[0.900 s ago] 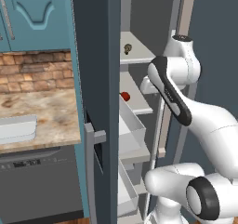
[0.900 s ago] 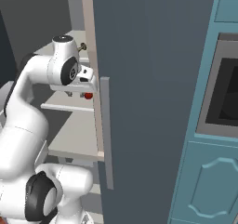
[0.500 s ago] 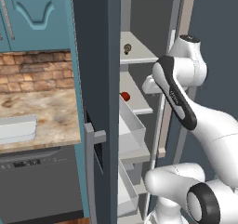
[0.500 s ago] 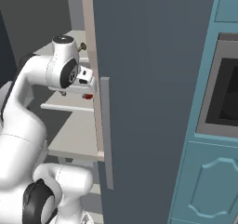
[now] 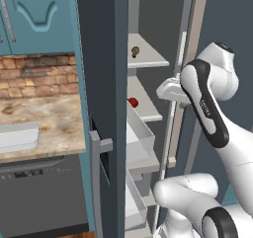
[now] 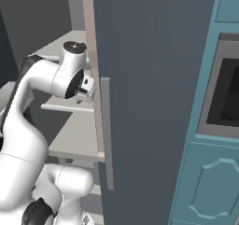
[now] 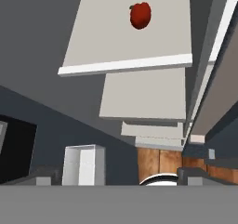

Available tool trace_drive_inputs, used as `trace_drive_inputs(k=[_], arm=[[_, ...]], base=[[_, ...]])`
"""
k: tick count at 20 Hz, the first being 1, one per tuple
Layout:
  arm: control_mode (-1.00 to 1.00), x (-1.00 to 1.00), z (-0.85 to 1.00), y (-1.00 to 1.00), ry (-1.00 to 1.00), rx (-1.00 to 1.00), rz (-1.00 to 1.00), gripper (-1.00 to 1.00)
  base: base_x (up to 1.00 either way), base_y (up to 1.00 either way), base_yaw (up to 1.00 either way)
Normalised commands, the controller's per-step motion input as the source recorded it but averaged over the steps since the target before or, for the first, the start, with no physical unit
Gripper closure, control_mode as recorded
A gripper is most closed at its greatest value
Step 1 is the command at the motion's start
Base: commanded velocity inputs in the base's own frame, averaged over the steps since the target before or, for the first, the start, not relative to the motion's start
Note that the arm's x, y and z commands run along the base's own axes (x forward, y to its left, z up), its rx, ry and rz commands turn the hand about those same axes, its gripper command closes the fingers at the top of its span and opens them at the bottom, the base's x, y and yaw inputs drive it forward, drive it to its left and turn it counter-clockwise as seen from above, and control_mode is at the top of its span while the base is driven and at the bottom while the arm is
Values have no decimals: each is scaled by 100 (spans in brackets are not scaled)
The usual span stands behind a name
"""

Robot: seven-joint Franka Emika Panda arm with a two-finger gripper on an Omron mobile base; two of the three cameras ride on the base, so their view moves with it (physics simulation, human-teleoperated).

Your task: Take the bell pepper and mushroom out of the freezer and place them in the tupperware container on the counter. Then put the tupperware containing the vegetables back in the freezer.

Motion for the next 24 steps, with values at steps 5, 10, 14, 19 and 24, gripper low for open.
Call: trace_drive_inputs(k=[5,10,14,19,24], arm=[[-100,-25,0,46,0,1,0,-100],[-100,-9,-1,33,1,0,0,-100],[-100,-6,-13,28,6,0,0,-100],[-100,0,-27,7,14,6,4,-100],[-100,0,-38,17,12,11,10,-100]], base=[[0,0,0],[0,0,0],[0,0,0],[0,0,0],[0,0,0]])
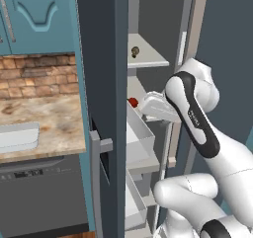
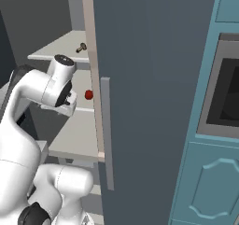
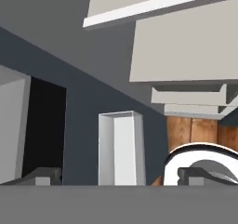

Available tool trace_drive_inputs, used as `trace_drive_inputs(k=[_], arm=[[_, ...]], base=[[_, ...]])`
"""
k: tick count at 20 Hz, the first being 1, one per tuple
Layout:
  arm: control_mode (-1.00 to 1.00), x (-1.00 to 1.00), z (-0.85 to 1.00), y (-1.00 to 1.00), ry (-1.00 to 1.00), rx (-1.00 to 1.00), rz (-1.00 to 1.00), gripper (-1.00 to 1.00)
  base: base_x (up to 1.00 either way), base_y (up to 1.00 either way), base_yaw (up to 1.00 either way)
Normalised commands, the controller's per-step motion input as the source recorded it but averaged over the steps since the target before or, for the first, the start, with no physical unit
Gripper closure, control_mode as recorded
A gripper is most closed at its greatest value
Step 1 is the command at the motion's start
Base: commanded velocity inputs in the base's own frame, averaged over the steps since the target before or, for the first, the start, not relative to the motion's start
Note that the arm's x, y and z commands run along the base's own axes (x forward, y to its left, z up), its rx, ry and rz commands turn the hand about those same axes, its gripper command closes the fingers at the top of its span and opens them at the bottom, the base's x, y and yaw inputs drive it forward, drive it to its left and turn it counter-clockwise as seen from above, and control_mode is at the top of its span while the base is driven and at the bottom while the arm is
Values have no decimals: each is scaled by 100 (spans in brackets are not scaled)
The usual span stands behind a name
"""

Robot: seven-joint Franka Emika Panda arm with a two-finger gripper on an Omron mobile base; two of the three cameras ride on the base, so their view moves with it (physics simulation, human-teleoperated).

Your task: Take the bell pepper and mushroom out of the freezer and place them in the tupperware container on the counter. Then put the tupperware containing the vegetables back in the freezer.

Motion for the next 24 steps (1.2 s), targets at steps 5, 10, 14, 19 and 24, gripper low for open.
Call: trace_drive_inputs(k=[5,10,14,19,24], arm=[[-100,-14,-21,45,1,3,9,-100],[-100,-2,-20,44,1,0,6,-100],[-100,-3,-26,52,3,0,6,-100],[-100,-23,-19,65,0,0,6,-100],[-100,-24,30,-37,-2,0,-5,-100]], base=[[0,0,0],[0,0,0],[0,0,0],[0,0,0],[0,0,0]])
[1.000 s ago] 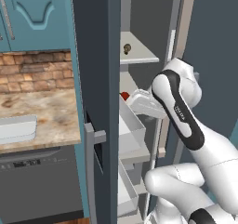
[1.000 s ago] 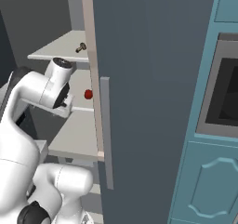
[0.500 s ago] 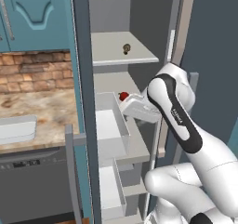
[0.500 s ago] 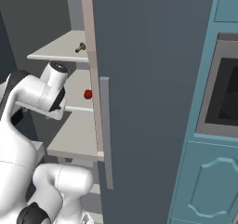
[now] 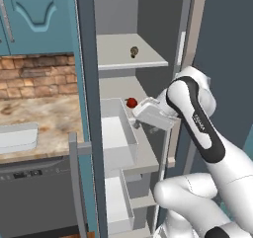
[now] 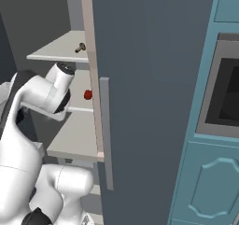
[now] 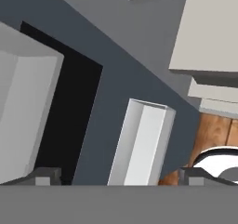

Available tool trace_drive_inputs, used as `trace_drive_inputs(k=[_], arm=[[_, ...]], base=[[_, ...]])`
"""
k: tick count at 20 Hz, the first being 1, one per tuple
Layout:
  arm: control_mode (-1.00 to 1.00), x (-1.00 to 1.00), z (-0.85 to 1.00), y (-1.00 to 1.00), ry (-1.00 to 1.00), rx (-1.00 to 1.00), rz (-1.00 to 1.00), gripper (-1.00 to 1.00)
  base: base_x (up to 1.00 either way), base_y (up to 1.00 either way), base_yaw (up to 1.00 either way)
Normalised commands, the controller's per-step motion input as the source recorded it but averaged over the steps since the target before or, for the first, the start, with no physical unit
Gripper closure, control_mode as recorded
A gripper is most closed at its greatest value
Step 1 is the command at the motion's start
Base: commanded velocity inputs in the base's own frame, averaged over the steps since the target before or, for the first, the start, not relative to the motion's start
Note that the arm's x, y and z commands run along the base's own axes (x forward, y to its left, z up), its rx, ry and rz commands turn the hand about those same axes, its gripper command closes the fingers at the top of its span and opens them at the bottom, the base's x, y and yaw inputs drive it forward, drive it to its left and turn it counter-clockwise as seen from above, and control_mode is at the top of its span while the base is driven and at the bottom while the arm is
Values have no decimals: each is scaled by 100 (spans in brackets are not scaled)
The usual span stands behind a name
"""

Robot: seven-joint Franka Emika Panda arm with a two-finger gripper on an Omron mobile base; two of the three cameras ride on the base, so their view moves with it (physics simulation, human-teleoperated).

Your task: Take the bell pepper and mushroom out of the freezer and place them in the tupperware container on the counter. Then put the tupperware containing the vegetables back in the freezer.

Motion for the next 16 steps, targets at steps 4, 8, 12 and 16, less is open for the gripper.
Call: trace_drive_inputs(k=[4,8,12,16], arm=[[-100,-10,51,-67,-10,-5,-13,-100],[-100,16,53,-47,-14,-8,-14,-100],[-100,52,52,-24,-16,-11,-16,-100],[-100,40,58,-8,-21,-11,-12,-100]], base=[[0,0,0],[0,0,0],[0,0,0],[0,0,0]])
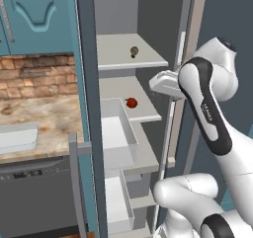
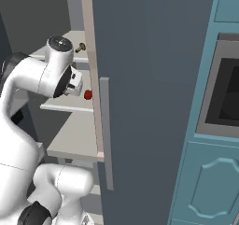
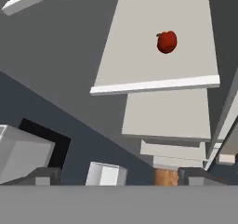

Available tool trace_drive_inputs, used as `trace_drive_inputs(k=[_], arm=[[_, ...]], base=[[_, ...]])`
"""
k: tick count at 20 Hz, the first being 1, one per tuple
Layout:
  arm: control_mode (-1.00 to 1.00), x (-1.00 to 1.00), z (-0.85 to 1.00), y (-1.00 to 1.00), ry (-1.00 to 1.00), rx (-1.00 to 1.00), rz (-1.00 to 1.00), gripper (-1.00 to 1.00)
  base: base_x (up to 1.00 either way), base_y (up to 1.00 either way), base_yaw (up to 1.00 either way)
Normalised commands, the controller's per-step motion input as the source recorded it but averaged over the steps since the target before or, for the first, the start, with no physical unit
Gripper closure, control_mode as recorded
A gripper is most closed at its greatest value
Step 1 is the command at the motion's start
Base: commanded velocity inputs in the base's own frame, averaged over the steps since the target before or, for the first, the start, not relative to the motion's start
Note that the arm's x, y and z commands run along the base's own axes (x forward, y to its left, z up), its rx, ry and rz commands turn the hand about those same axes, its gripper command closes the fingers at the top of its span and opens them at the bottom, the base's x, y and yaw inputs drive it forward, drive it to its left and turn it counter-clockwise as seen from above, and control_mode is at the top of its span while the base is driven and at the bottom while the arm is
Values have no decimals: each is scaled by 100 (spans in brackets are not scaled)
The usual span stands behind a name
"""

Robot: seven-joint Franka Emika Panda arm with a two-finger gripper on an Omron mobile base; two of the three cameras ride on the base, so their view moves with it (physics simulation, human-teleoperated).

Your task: Take the bell pepper and mushroom out of the freezer and place them in the tupperware container on the counter. Then put the tupperware containing the vegetables back in the freezer.

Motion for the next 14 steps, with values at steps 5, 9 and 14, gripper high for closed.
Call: trace_drive_inputs(k=[5,9,14], arm=[[-100,28,55,0,-26,-11,-10,-100],[-100,48,37,0,-24,-8,-9,-100],[-100,82,17,0,-15,-5,-9,-100]], base=[[0,0,0],[0,0,0],[0,0,0]])
